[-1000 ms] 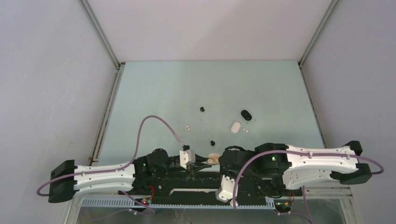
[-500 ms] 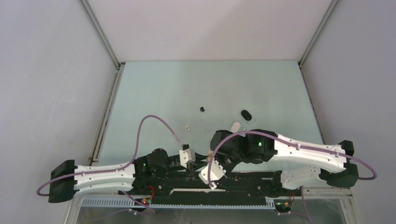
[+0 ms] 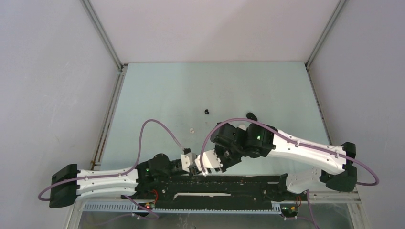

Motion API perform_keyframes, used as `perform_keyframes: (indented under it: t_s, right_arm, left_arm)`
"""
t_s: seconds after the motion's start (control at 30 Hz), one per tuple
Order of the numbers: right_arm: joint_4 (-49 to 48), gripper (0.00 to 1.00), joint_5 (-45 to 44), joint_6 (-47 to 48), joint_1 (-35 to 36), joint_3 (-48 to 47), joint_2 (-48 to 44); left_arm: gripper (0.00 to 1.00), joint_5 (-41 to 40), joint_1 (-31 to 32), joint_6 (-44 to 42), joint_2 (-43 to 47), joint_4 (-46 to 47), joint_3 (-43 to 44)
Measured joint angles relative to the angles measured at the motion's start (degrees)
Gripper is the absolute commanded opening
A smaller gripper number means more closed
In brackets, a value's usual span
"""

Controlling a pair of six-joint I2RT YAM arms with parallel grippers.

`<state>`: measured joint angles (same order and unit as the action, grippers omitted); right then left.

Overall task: Insert the wireless bluetooth earbuds into the charging case
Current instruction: Adjust the earbud with the charging case, then close the charging case.

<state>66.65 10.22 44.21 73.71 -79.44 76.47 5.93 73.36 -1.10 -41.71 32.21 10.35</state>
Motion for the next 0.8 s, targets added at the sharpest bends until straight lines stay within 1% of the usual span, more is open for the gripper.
perform_keyframes:
  t_s: [0.2, 0.37, 0.47, 0.63, 0.8]
  right_arm:
    - [-0.4, 0.27, 0.0, -5.2, -0.6, -1.5, 1.8]
    - [-5.9, 0.3, 0.9, -8.1, -0.4, -3.5, 3.5]
    - [-6.9, 0.31, 1.0, -9.3, -0.4, -4.2, 3.6]
    - [-7.4, 0.38, 1.6, -8.9, 0.2, -6.2, 3.6]
    - [-6.1, 0.42, 2.4, -6.8, 0.8, -7.1, 2.9]
  left_arm:
    - [0.0, -0.9, 0.0, -0.3, 0.0, 2.8, -1.7]
    - [0.0, -1.4, 0.0, -0.4, 0.0, 5.7, -2.2]
    - [0.0, -1.9, -0.1, -0.2, 0.2, 8.3, -3.1]
    - [0.0, -2.3, -0.1, 0.2, 0.8, 9.9, -4.6]
    - [0.0, -2.6, -0.1, 0.2, 2.0, 9.9, -4.8]
